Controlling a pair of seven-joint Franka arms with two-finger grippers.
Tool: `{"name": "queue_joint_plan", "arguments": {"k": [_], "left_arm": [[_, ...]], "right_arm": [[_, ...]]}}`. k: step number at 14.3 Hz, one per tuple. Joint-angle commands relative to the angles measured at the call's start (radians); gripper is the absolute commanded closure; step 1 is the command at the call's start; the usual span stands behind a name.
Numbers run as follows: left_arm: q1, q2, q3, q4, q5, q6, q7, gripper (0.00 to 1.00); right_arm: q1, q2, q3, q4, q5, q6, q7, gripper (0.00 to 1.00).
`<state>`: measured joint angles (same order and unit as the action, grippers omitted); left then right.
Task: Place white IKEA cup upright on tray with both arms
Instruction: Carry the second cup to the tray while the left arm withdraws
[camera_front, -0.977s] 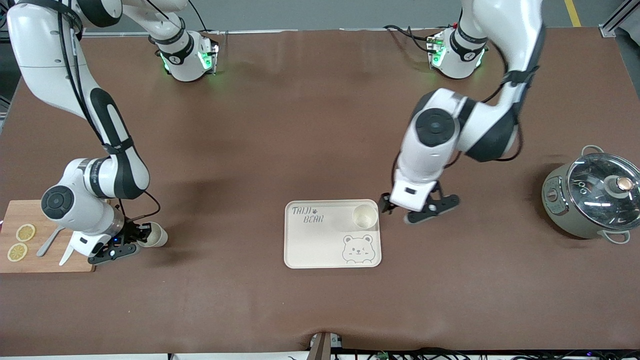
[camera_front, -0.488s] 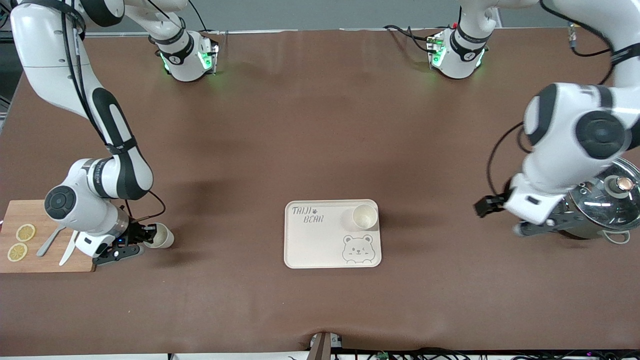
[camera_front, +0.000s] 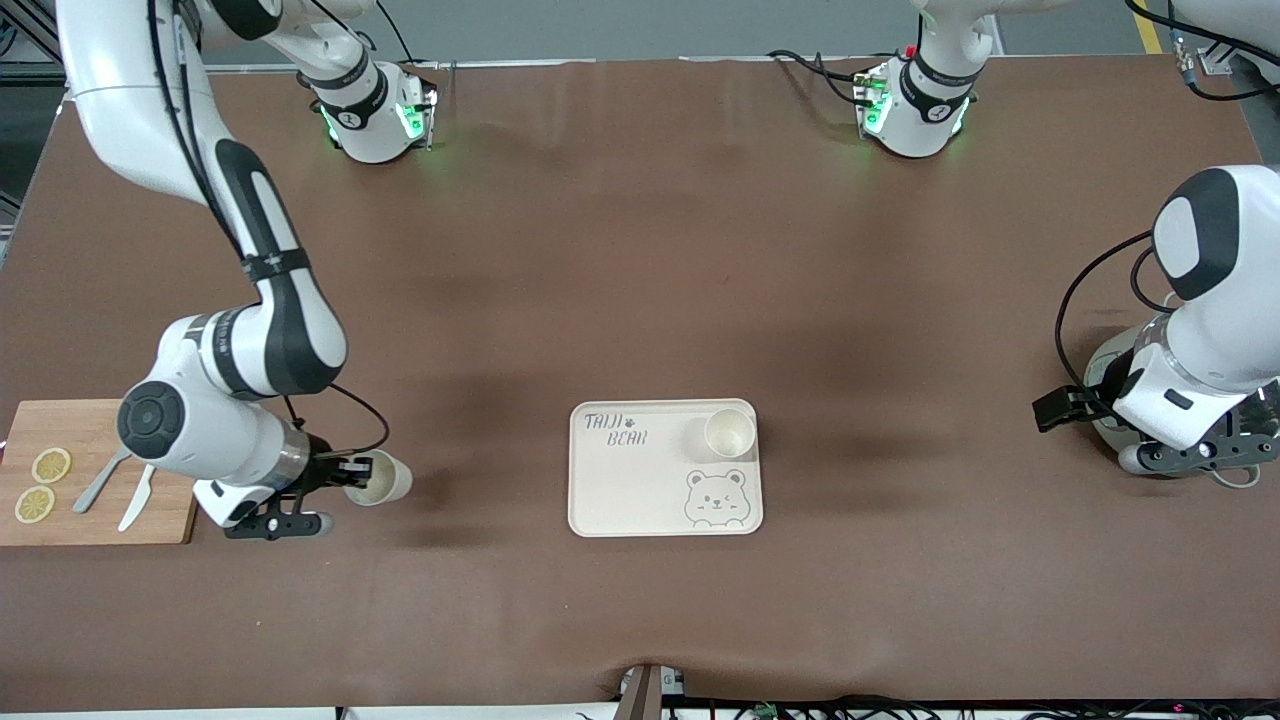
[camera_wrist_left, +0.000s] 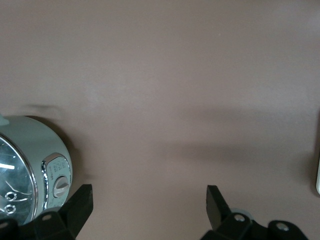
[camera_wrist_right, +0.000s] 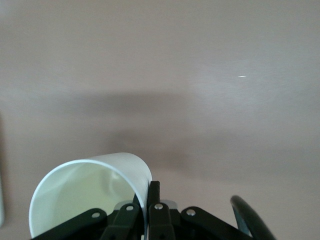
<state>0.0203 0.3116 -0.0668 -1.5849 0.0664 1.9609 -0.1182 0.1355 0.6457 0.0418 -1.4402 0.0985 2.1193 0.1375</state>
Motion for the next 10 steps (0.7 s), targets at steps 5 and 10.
{"name": "queue_joint_plan", "arguments": {"k": [5, 10], "left_arm": [[0.013, -0.046, 0.014, -0.010, -0.029, -0.048, 0.147, 0.00], [-0.028, -0.071, 0.200, -0.006, -0.203, -0.051, 0.406, 0.00]], "right_arm": [[0.222, 0.066, -0.013, 0.137, 0.004, 0.007, 0.403, 1.00], [0.315, 0.161, -0.016, 0.238, -0.003, 0.079, 0.548, 1.00]]}}
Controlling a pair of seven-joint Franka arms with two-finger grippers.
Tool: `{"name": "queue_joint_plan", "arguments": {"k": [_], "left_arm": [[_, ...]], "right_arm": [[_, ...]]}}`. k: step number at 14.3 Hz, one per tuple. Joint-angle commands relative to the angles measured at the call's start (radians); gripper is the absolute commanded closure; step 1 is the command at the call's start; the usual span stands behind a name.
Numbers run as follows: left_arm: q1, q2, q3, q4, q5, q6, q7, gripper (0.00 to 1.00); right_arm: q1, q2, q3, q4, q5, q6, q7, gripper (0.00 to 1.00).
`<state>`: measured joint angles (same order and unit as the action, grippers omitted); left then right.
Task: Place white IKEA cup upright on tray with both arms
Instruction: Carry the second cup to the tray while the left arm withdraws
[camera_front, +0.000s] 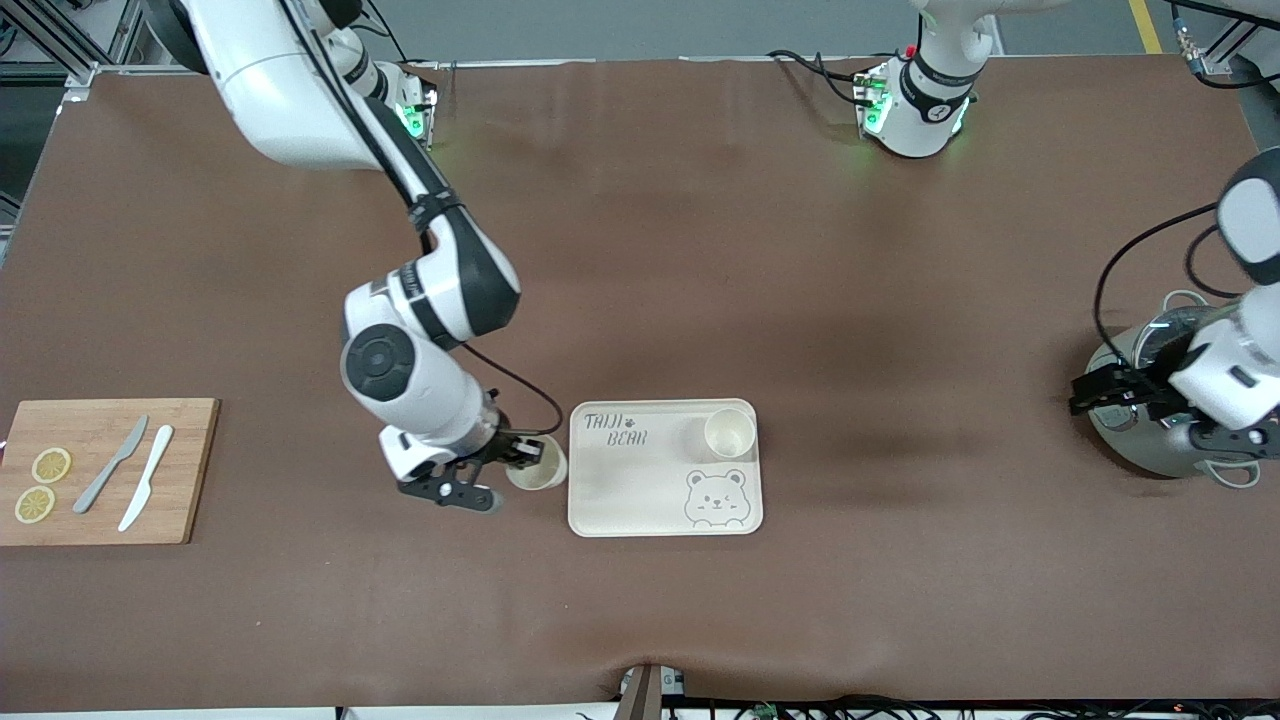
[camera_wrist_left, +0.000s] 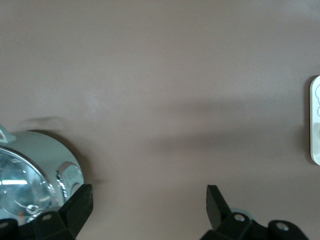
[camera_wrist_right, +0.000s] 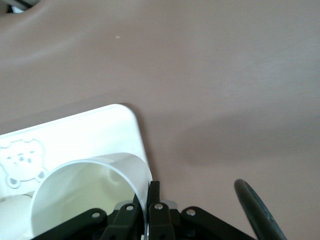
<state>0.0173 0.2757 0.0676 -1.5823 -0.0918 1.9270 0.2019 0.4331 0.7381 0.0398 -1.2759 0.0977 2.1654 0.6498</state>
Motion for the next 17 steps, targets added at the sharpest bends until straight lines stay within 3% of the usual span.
{"name": "queue_joint_plan", "arguments": {"k": [1, 5, 7, 14, 17], "left_arm": [[-0.025, -0.038, 0.067, -0.007, -0.045, -0.022, 0.093, 0.00], [-0.065, -0.116, 0.060, -0.007, -0.042, -0.115, 0.001, 0.00], [-0.074, -0.150, 0.006, -0.007, -0.028, -0.176, -0.083, 0.00], [-0.099, -0.269, -0.080, -0.008, 0.001, -0.302, -0.153, 0.00], [-0.097, -0.271, -0.107, -0.007, 0.001, -0.303, -0.150, 0.00]], "right_arm": [[0.026, 0.086, -0.015, 0.073, -0.003, 0.063, 0.039, 1.00], [0.055, 0.148, -0.017, 0.075, -0.004, 0.166, 0.042, 1.00], [0.070, 0.176, -0.017, 0.073, -0.004, 0.203, 0.042, 1.00], [0.115, 0.208, -0.026, 0.072, -0.006, 0.231, 0.074, 1.00], [0.118, 0.208, -0.026, 0.067, -0.006, 0.238, 0.074, 1.00]]}}
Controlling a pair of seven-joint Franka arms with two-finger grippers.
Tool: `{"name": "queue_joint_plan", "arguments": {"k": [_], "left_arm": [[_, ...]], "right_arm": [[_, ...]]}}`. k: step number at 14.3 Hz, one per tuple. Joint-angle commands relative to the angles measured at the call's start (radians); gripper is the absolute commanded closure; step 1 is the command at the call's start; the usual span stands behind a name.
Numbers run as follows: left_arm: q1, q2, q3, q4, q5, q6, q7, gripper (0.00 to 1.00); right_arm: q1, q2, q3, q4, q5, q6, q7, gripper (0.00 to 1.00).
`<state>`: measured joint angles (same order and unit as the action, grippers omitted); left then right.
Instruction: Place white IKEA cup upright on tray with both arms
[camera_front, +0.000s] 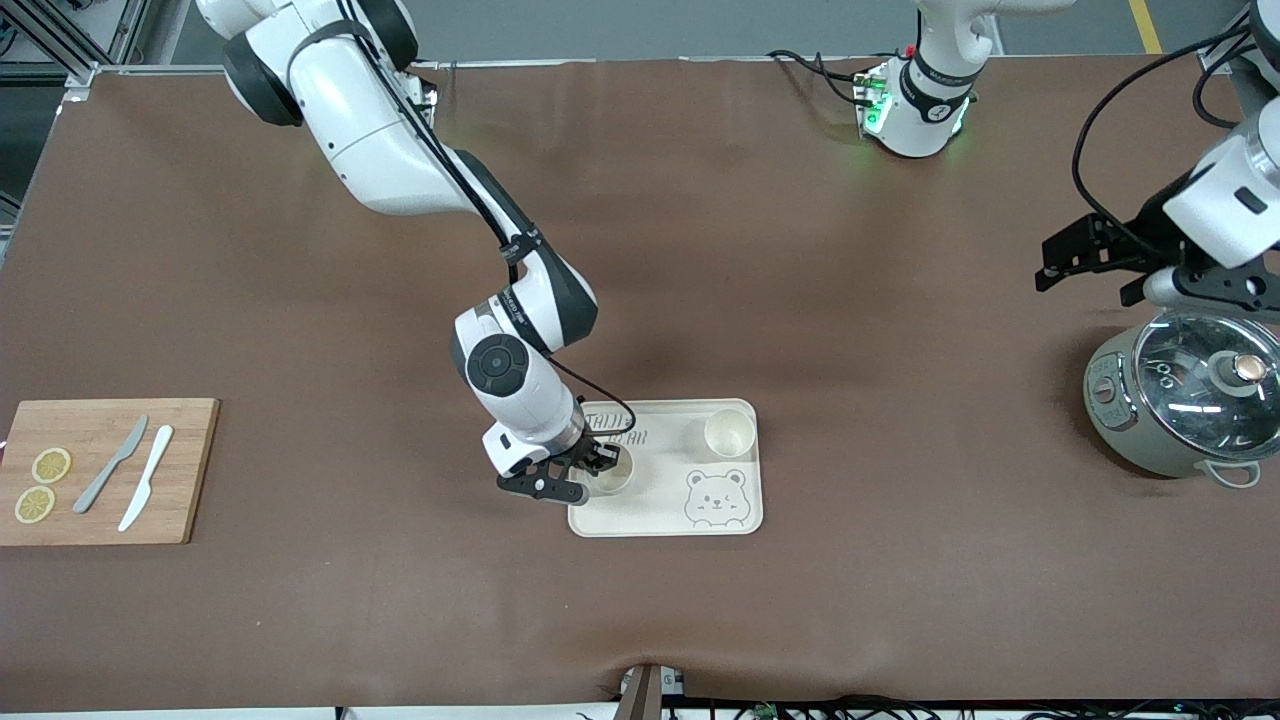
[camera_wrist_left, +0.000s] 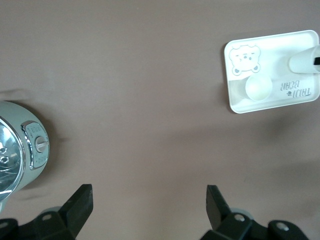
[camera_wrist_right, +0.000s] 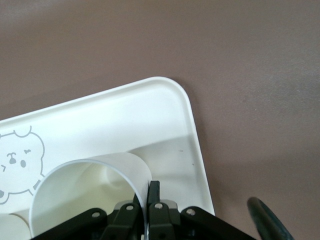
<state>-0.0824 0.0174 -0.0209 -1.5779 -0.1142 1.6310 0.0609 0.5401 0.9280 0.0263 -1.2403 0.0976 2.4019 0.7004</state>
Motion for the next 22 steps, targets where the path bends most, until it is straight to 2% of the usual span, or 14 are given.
{"name": "queue_joint_plan", "arguments": {"k": [1, 2, 3, 4, 8, 10, 13, 15, 18, 20, 22], "left_arm": [[0.003, -0.011, -0.028, -0.011, 0.024, -0.007, -0.003, 0.00], [0.003, -0.008, -0.037, -0.011, 0.024, -0.007, 0.002, 0.00], [0.003, -0.001, -0.039, -0.011, 0.022, -0.007, 0.000, 0.00], [0.003, 0.006, -0.042, -0.011, 0.018, -0.007, -0.006, 0.00], [0.004, 0.024, -0.063, -0.013, 0.030, -0.010, -0.007, 0.00], [0.004, 0.026, -0.085, -0.014, 0.127, -0.020, 0.000, 0.00], [0.009, 0.033, -0.090, -0.014, 0.136, -0.020, 0.004, 0.00], [0.010, 0.035, -0.086, -0.013, 0.136, -0.020, 0.002, 0.00], [0.012, 0.035, -0.083, -0.017, 0.145, -0.020, -0.004, 0.00], [0.013, 0.036, -0.080, -0.019, 0.149, -0.020, 0.000, 0.00], [0.013, 0.041, -0.080, -0.016, 0.153, -0.019, 0.000, 0.00]], "right_arm": [[0.011, 0.018, -0.013, 0.032, -0.006, 0.002, 0.024, 0.98], [0.011, 0.018, -0.013, 0.030, -0.006, 0.002, 0.024, 0.51], [0.009, 0.018, -0.013, 0.030, -0.006, 0.003, 0.024, 0.13], [0.011, 0.018, -0.013, 0.028, -0.009, 0.011, 0.024, 0.00], [0.006, -0.030, -0.013, 0.027, -0.015, -0.024, 0.016, 0.00], [-0.002, -0.078, -0.014, 0.030, -0.022, -0.148, 0.011, 0.00], [-0.044, -0.243, -0.009, 0.030, -0.015, -0.372, -0.005, 0.00], [-0.081, -0.378, -0.009, 0.027, -0.010, -0.585, -0.071, 0.00], [-0.187, -0.579, -0.009, 0.003, -0.004, -0.833, -0.211, 0.00], [-0.300, -0.700, -0.009, -0.056, -0.004, -0.921, -0.367, 0.00], [-0.437, -0.800, -0.011, -0.151, -0.004, -0.929, -0.525, 0.00]]}}
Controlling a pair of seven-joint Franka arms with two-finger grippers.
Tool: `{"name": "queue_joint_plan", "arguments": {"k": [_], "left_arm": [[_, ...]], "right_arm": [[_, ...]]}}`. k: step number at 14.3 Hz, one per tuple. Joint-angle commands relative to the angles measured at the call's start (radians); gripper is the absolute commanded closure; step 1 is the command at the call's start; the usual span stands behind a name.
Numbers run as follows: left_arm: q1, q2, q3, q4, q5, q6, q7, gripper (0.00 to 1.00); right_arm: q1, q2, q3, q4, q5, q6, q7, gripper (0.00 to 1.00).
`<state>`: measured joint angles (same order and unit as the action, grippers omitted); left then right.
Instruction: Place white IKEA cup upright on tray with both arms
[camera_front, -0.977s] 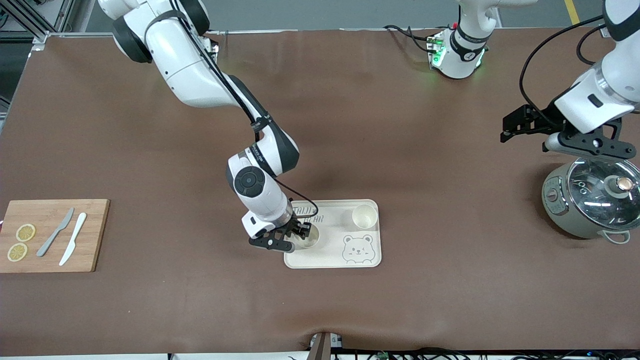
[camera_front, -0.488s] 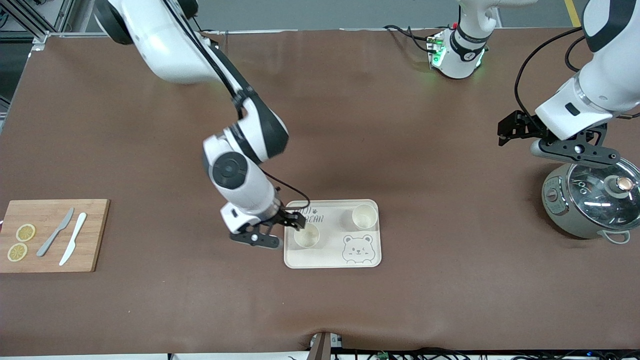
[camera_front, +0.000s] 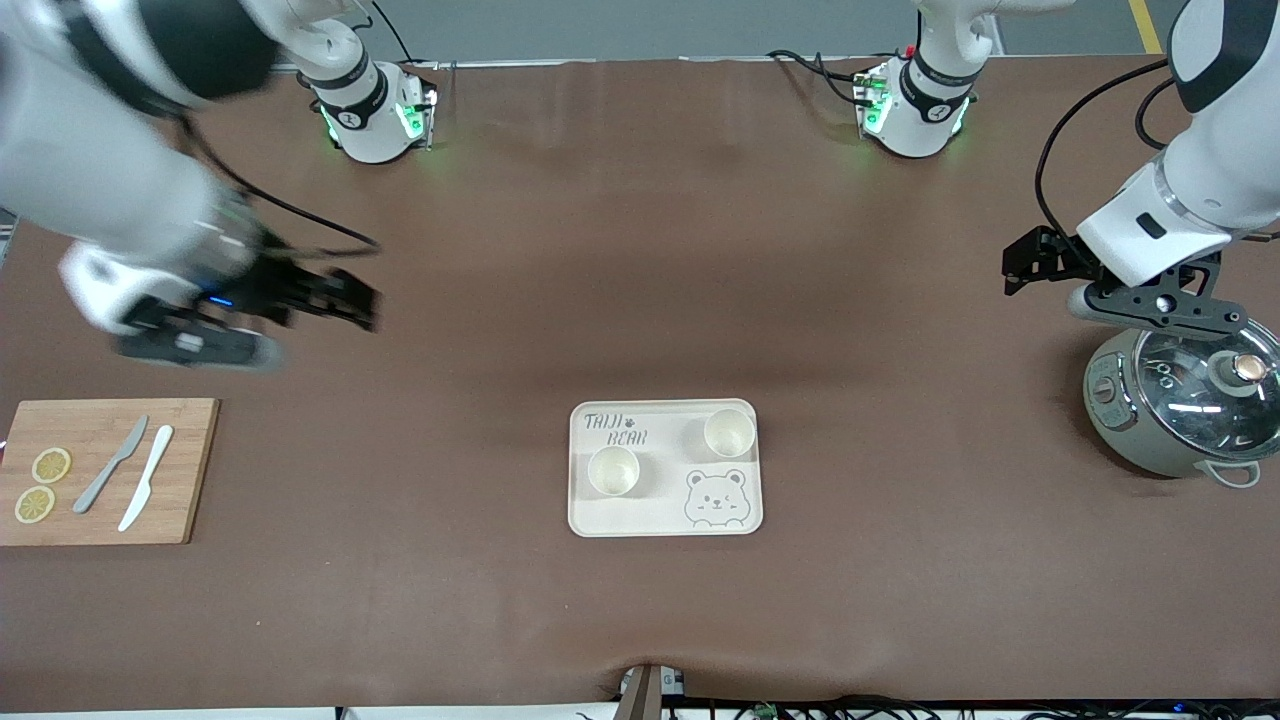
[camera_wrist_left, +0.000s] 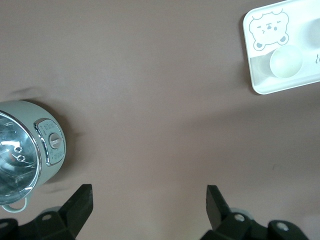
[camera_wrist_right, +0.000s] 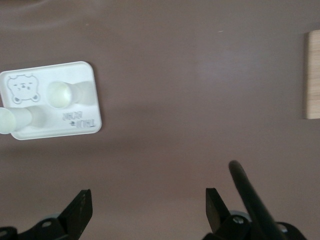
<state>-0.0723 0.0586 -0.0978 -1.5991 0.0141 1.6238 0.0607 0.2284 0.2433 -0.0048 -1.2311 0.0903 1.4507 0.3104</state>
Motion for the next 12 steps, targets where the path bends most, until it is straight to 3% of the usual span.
{"name": "queue_joint_plan", "arguments": {"k": [1, 3, 6, 12], "left_arm": [[0.003, 0.000, -0.003, 0.005, 0.024, -0.012, 0.001, 0.00], [0.006, 0.001, -0.003, 0.007, 0.023, -0.009, -0.002, 0.00], [0.006, 0.001, -0.003, 0.008, 0.020, -0.009, -0.012, 0.00], [0.008, 0.003, -0.003, 0.010, 0.010, -0.004, -0.013, 0.00]], "right_arm": [[-0.188, -0.142, 0.019, -0.203, -0.001, 0.031, -0.201, 0.00], [-0.254, -0.139, 0.019, -0.232, -0.038, 0.066, -0.270, 0.00], [-0.273, -0.150, 0.020, -0.326, -0.092, 0.172, -0.324, 0.00], [-0.273, -0.148, 0.019, -0.321, -0.096, 0.175, -0.332, 0.00]]}}
